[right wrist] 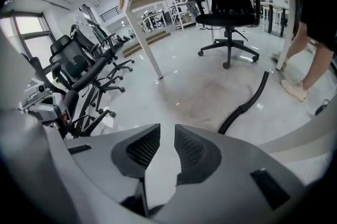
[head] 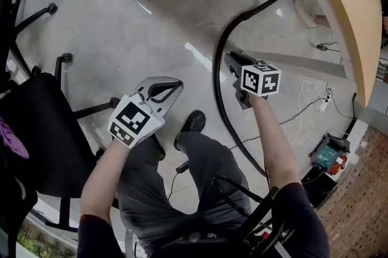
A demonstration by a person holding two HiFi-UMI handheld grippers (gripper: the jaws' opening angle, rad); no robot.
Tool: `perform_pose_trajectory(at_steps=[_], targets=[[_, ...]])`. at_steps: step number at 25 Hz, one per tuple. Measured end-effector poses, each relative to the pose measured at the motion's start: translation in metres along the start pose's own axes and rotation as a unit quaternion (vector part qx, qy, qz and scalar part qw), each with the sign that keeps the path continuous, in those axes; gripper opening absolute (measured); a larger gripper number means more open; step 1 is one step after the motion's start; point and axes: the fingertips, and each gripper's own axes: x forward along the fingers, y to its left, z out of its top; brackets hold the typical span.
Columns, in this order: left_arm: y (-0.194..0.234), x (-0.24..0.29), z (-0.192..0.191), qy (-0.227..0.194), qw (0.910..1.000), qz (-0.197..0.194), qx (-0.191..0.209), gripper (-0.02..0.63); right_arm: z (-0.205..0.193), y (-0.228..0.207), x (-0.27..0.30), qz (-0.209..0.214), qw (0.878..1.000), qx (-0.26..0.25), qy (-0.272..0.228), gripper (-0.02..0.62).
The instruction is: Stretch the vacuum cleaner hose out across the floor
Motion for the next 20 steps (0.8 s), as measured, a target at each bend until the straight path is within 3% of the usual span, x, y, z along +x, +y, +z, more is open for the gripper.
perform_pose_trajectory(at_steps=[4, 9, 12, 17, 20], targets=[[0.026, 0.05, -0.016, -0.005, 0.9992, -0.015, 0.035, 0.006, -0.004, -0.016, 0.035, 0.026, 1.0, -0.012, -0.012, 0.077], [0.046, 0.101, -0.041, 0.019, 0.9943, -0.032, 0.1, 0.006, -0.02, -0.056, 0.076, 0.003, 0.999, -0.048, 0.0, 0.102], [0.059, 0.122, -0.065, 0.04, 0.9898, -0.052, 0.126, 0.006, -0.039, -0.087, 0.108, -0.009, 0.999, -0.03, 0.025, 0.186], [0.079, 0.143, -0.108, 0.075, 0.9837, -0.066, 0.149, 0.006, -0.07, -0.137, 0.156, -0.04, 0.997, 0.016, 0.064, 0.196], [0.092, 0.149, -0.128, 0.091, 0.9813, -0.069, 0.155, 0.006, -0.098, -0.169, 0.189, -0.076, 0.99, 0.012, 0.114, 0.196]])
